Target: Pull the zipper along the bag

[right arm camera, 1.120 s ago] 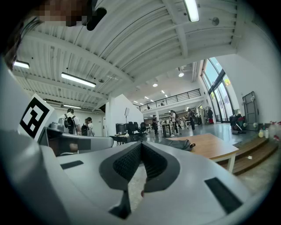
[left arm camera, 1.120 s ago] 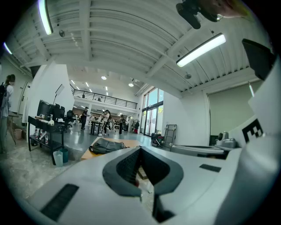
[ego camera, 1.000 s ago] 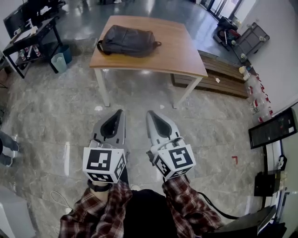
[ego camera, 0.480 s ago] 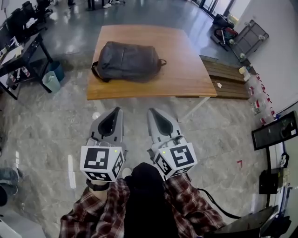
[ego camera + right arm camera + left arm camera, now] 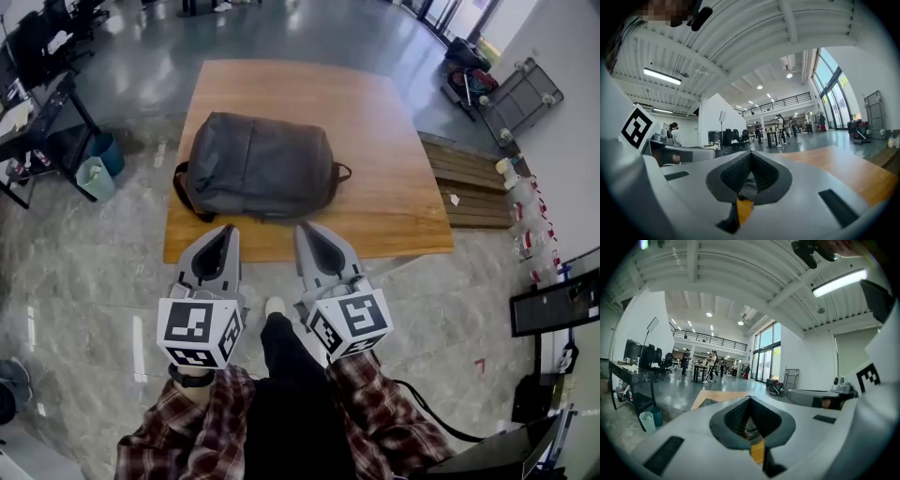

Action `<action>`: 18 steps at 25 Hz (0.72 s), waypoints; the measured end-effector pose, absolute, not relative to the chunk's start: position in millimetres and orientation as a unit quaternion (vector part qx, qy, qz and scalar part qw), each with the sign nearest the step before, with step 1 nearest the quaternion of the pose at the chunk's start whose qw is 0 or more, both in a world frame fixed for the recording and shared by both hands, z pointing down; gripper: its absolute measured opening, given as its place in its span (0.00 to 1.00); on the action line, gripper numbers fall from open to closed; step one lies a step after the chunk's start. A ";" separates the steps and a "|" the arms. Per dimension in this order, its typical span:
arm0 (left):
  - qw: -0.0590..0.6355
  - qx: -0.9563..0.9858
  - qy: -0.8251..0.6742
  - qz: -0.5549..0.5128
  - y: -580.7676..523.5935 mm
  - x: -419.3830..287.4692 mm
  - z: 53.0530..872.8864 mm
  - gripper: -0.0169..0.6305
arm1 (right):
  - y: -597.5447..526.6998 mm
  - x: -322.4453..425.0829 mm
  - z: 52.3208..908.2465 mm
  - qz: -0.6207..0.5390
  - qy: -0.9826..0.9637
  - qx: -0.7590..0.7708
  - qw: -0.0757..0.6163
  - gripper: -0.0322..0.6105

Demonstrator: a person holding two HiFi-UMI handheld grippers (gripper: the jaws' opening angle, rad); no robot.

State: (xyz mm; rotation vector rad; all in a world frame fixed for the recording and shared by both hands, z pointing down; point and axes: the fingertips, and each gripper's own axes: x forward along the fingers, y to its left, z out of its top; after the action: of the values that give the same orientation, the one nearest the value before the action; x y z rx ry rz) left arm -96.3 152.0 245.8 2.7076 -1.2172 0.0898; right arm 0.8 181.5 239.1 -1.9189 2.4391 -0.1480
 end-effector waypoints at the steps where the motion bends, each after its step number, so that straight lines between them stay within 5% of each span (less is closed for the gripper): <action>1: 0.084 0.907 -0.411 0.030 133.0 -88.0 242.6 0.04 | 161.8 10.7 234.7 -0.046 0.786 -0.616 0.019 0.06; 18: 0.119 0.911 -0.370 0.136 -46.7 -13.2 302.2 0.04 | -8.2 79.3 264.6 -0.099 0.782 -0.615 -0.020 0.06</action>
State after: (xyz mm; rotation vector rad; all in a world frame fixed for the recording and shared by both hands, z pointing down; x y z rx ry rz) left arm -13.2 -46.7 302.2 2.6641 -1.0810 0.3984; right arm 79.3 -8.2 264.6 -1.9560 2.4906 -0.3141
